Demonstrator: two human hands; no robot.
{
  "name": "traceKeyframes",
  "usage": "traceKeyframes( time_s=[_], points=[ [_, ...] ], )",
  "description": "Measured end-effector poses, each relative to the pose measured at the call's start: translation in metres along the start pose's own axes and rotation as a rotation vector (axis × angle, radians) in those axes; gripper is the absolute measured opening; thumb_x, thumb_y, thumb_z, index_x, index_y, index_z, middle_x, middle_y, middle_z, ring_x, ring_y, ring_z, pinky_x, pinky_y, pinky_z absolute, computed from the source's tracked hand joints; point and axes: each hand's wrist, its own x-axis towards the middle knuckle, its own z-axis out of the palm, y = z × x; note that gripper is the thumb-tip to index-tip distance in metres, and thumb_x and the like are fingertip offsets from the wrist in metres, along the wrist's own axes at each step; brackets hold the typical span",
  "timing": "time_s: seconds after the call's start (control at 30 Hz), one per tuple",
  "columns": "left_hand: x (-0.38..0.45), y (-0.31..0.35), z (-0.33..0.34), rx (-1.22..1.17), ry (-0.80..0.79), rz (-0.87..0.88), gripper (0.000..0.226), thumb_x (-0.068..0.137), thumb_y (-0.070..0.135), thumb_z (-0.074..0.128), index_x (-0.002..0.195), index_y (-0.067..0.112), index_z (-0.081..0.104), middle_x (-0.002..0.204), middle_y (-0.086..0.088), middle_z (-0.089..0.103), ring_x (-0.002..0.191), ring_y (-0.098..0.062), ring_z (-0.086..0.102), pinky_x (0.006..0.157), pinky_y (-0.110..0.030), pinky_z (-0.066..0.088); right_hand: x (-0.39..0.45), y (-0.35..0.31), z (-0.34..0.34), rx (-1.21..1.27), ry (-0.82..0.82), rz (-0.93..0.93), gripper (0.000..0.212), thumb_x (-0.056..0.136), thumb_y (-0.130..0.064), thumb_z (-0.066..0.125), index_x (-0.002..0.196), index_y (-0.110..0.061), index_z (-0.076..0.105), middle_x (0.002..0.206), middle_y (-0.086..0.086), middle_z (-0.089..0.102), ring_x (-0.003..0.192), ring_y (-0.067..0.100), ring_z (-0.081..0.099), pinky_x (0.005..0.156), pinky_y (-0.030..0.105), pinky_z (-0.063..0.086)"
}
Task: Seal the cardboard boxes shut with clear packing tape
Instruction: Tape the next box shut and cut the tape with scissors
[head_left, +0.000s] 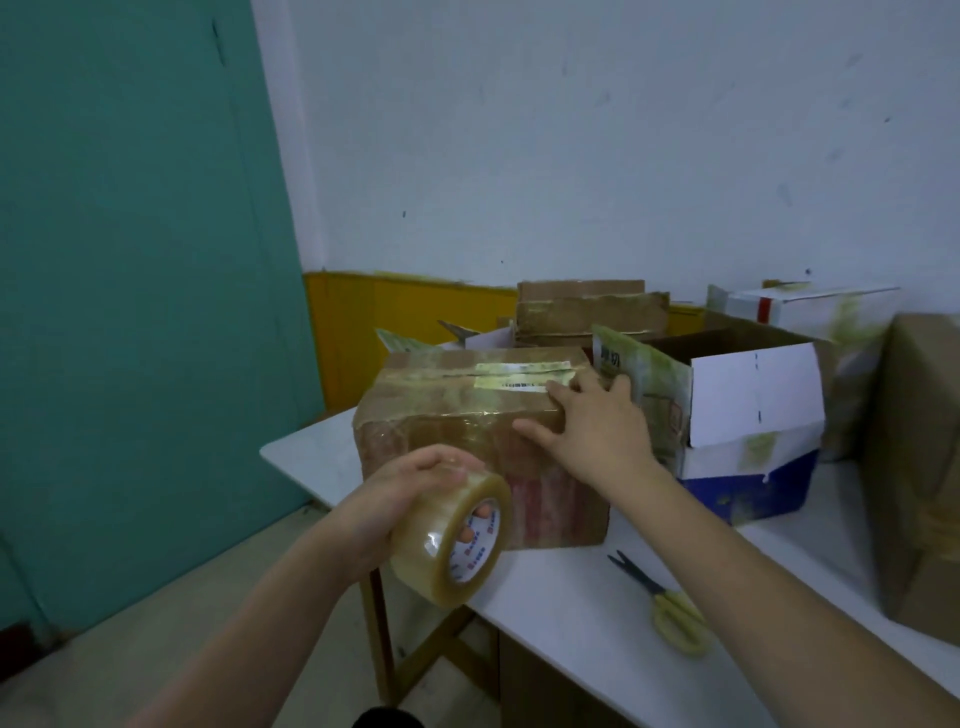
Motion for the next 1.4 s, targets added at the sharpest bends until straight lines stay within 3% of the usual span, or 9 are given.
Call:
traceKeyframes(
  time_s=[0.1, 0.23, 0.33, 0.63, 0.73, 0.8, 0.93, 1.07, 1.4],
  points=[
    [-0.002, -0.005, 0.014, -0.012, -0.014, -0.017, 0.028, 0.083, 0.030, 0.076, 0.107, 0.017, 0.074, 0.111, -0.017, 0.074, 0.097, -0.031, 0.071, 0.079, -0.038, 0.056, -0.025, 0.004, -0.012, 0.251, 0.125, -0.052, 0.075, 0.088, -0.078, 0.020, 0.127, -0.031, 0.064, 0.134, -0.004, 0.055, 0.119, 0.026, 0.047, 0.095, 0.041, 0.042],
    [-0.006, -0.014, 0.030, 0.001, -0.030, -0.036, 0.023, 0.091, 0.024, 0.070, 0.112, 0.016, 0.074, 0.111, -0.017, 0.074, 0.100, -0.033, 0.071, 0.091, -0.046, 0.055, -0.067, -0.013, -0.017, 0.761, -0.194, -0.141, 0.044, 0.083, -0.066, 0.060, 0.101, -0.029, 0.075, 0.096, -0.016, 0.070, 0.089, -0.003, 0.063, 0.073, 0.011, 0.047],
    [-0.018, -0.017, 0.035, -0.048, -0.036, -0.077, 0.025, 0.094, 0.018, 0.068, 0.117, 0.011, 0.072, 0.110, -0.021, 0.074, 0.095, -0.033, 0.072, 0.082, -0.039, 0.060, -0.078, -0.026, -0.010, 0.777, -0.132, -0.098, 0.022, 0.080, -0.046, 0.077, 0.077, -0.024, 0.075, 0.071, -0.010, 0.070, 0.069, 0.001, 0.064, 0.059, 0.011, 0.046],
    [-0.058, -0.038, 0.028, -0.006, 0.035, -0.229, 0.024, 0.098, 0.025, 0.065, 0.110, 0.004, 0.071, 0.100, -0.025, 0.074, 0.087, -0.034, 0.072, 0.088, -0.046, 0.060, -0.107, -0.049, -0.005, 0.745, -0.362, -0.114, 0.011, 0.085, -0.024, 0.078, 0.075, -0.023, 0.075, 0.070, -0.008, 0.070, 0.065, -0.001, 0.063, 0.057, 0.010, 0.044],
    [-0.066, -0.051, 0.035, 0.015, 0.091, -0.296, 0.033, 0.098, 0.030, 0.065, 0.123, 0.008, 0.065, 0.100, -0.025, 0.074, 0.075, -0.025, 0.073, 0.075, -0.036, 0.063, -0.111, -0.051, 0.007, 0.886, -0.492, -0.050, 0.011, 0.082, -0.026, 0.081, 0.073, -0.020, 0.077, 0.067, -0.005, 0.072, 0.060, -0.001, 0.062, 0.057, 0.014, 0.047],
    [-0.062, -0.064, 0.035, 0.221, 0.168, -0.310, 0.052, 0.094, 0.042, 0.068, 0.141, 0.025, 0.053, 0.123, -0.016, 0.070, 0.094, -0.023, 0.073, 0.088, -0.035, 0.059, -0.114, -0.050, 0.018, 0.930, -0.514, -0.022, 0.013, 0.082, -0.026, 0.081, 0.075, -0.016, 0.077, 0.069, -0.004, 0.073, 0.063, 0.003, 0.064, 0.061, 0.018, 0.051],
    [-0.052, -0.084, 0.042, 0.361, 0.236, -0.278, 0.080, 0.096, 0.044, 0.065, 0.161, 0.027, 0.021, 0.159, -0.003, 0.038, 0.118, -0.016, 0.059, 0.083, -0.015, 0.044, -0.117, -0.049, 0.042, 0.875, -0.478, 0.004, 0.014, 0.083, -0.025, 0.080, 0.074, -0.015, 0.077, 0.072, -0.001, 0.074, 0.070, 0.011, 0.068, 0.067, 0.026, 0.056],
    [-0.032, -0.107, 0.049, 0.411, 0.248, -0.293, 0.091, 0.097, 0.051, 0.059, 0.163, 0.023, 0.004, 0.163, -0.004, 0.033, 0.143, -0.023, 0.040, 0.095, -0.026, 0.039, -0.108, -0.041, 0.063, 0.785, -0.346, 0.026, 0.015, 0.083, -0.025, 0.080, 0.071, -0.017, 0.076, 0.068, -0.005, 0.071, 0.060, 0.002, 0.062, 0.055, 0.009, 0.044],
    [0.011, -0.150, 0.065, 0.444, 0.305, -0.297, 0.103, 0.090, 0.065, 0.059, 0.160, 0.034, -0.011, 0.144, -0.013, 0.055, 0.118, -0.027, 0.061, 0.082, -0.029, 0.046, -0.099, -0.017, 0.104, 0.344, -0.330, -0.067, 0.032, 0.090, -0.042, 0.068, 0.075, -0.016, 0.057, 0.075, -0.001, 0.059, 0.077, 0.019, 0.060, 0.059, 0.029, 0.040]
  ],
)
